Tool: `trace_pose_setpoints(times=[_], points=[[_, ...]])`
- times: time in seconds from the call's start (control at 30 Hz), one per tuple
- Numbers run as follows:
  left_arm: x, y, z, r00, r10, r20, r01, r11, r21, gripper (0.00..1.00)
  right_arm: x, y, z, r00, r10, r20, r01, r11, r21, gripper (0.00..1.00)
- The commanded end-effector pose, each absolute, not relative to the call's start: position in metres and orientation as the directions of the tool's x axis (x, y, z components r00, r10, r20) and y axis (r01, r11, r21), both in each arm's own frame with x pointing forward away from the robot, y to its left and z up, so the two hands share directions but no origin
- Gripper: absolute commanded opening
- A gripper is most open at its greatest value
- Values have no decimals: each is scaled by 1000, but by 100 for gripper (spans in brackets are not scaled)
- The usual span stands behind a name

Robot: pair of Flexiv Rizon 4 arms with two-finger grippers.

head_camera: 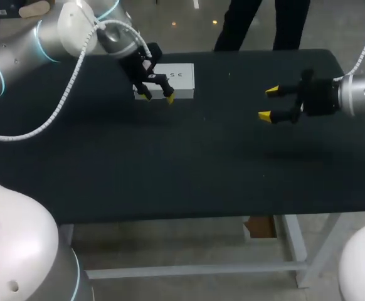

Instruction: Assemble the packaging by folding the flat box into shape, placing the metal phone stand inside, and closing the box properly

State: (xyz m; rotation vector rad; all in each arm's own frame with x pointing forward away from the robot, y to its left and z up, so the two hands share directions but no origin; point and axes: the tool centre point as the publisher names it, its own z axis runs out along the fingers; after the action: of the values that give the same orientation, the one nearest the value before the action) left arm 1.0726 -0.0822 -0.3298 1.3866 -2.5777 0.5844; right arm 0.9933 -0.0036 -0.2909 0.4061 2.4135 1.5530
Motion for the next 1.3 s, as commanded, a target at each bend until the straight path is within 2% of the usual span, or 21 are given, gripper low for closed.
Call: trace_pose_setpoints(times=[0.03, 0.53, 0.93, 1.3], points=[[1031, -66, -327, -580, -765, 280, -768, 400, -499, 100, 993, -5, -292, -934, 354, -52, 97, 390, 916, 100], [1014, -49, -324, -660, -694, 287, -654, 343, -674, 100, 993, -5, -292, -934, 354, -52, 97, 390, 916, 100], [1014, -36, -314, -716, -641, 277, -590, 343, -731, 100, 993, -5, -292, -934, 354, -52, 97, 390, 916, 100], [1005, -29, -317, -669, -713, 210, -546, 280, -790, 100, 993, -5, -292, -934, 354, -52, 97, 390, 916, 100]])
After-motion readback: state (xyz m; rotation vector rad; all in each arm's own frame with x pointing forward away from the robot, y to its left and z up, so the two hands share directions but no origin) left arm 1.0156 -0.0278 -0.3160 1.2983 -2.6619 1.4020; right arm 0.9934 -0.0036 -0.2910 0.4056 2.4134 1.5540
